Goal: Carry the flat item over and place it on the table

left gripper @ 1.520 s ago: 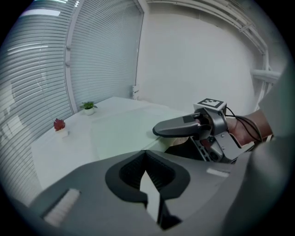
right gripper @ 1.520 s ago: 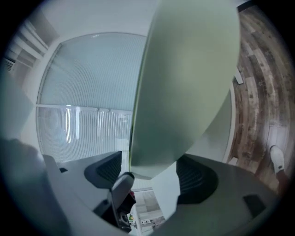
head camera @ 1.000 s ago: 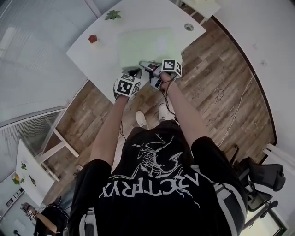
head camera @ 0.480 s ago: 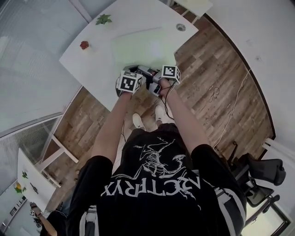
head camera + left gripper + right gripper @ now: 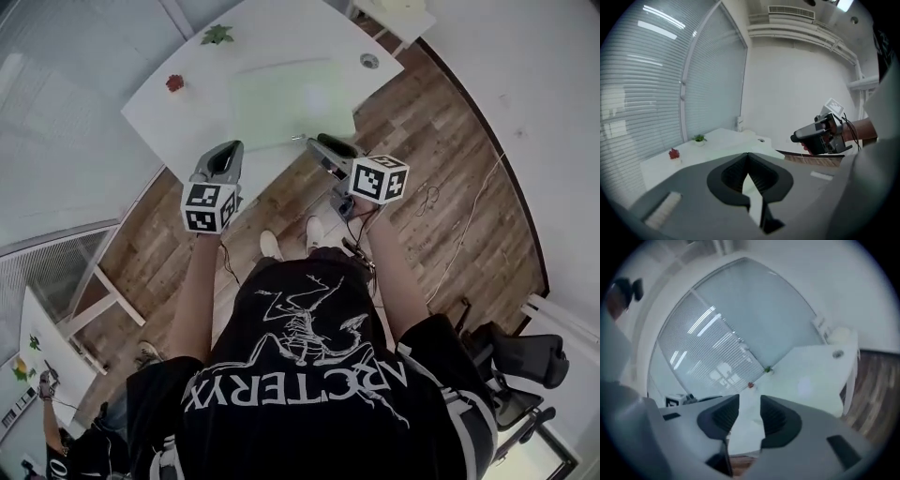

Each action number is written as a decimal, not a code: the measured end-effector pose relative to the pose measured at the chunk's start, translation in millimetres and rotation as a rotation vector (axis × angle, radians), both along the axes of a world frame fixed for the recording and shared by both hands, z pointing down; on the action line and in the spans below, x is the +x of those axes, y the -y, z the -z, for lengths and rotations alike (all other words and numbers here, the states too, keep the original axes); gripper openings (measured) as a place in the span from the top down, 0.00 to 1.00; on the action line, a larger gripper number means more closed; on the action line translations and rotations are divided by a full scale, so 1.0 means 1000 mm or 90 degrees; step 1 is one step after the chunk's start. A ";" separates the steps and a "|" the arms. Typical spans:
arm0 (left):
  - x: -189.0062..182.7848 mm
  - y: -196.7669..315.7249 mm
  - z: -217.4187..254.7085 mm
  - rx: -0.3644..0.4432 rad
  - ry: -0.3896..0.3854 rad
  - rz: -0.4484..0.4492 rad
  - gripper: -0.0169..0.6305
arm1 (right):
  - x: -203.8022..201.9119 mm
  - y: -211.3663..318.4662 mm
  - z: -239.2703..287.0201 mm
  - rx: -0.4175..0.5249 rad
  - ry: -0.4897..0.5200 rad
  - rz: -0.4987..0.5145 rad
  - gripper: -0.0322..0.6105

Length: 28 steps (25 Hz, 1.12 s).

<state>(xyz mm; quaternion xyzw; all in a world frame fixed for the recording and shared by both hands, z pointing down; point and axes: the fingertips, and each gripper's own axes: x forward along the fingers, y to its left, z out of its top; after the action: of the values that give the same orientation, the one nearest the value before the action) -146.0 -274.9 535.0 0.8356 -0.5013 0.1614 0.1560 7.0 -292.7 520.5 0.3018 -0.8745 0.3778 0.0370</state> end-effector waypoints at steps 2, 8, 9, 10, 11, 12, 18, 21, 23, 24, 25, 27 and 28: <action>-0.015 -0.016 0.037 0.053 0.001 0.016 0.97 | -0.006 -0.009 0.036 0.116 -0.066 0.013 0.79; -0.024 -0.063 0.131 0.183 0.015 0.037 0.97 | -0.020 -0.034 0.131 0.413 -0.217 -0.015 0.93; -0.025 -0.069 0.141 0.197 0.012 0.041 0.97 | -0.022 -0.040 0.142 0.449 -0.232 -0.016 0.93; -0.026 -0.075 0.150 0.208 0.006 0.045 0.97 | -0.023 -0.045 0.152 0.480 -0.243 -0.016 0.93; -0.027 -0.081 0.158 0.218 0.000 0.050 0.97 | -0.023 -0.050 0.162 0.504 -0.250 -0.019 0.93; -0.028 -0.085 0.165 0.227 -0.005 0.054 0.97 | -0.022 -0.054 0.170 0.523 -0.253 -0.024 0.93; -0.037 -0.096 0.194 0.270 0.016 0.072 0.97 | -0.009 -0.065 0.198 0.562 -0.244 -0.055 0.93; -0.041 -0.093 0.205 0.291 0.027 0.078 0.97 | 0.002 -0.065 0.205 0.566 -0.235 -0.075 0.93; -0.044 -0.090 0.210 0.301 0.036 0.084 0.97 | 0.010 -0.064 0.207 0.570 -0.237 -0.085 0.93; -0.046 -0.089 0.212 0.305 0.038 0.086 0.97 | 0.014 -0.064 0.208 0.571 -0.240 -0.090 0.93; -0.047 -0.088 0.214 0.307 0.040 0.088 0.97 | 0.019 -0.063 0.209 0.571 -0.244 -0.096 0.93; -0.048 -0.086 0.220 0.314 0.042 0.088 0.97 | 0.027 -0.062 0.210 0.569 -0.250 -0.107 0.93; -0.049 -0.085 0.222 0.317 0.043 0.087 0.97 | 0.030 -0.061 0.211 0.567 -0.250 -0.113 0.93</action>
<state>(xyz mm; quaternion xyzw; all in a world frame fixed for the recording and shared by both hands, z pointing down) -194.7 -189.6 312.6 0.8065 -0.5860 0.0498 -0.0612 36.8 -231.5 309.7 0.4269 -0.8986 -0.0948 0.0365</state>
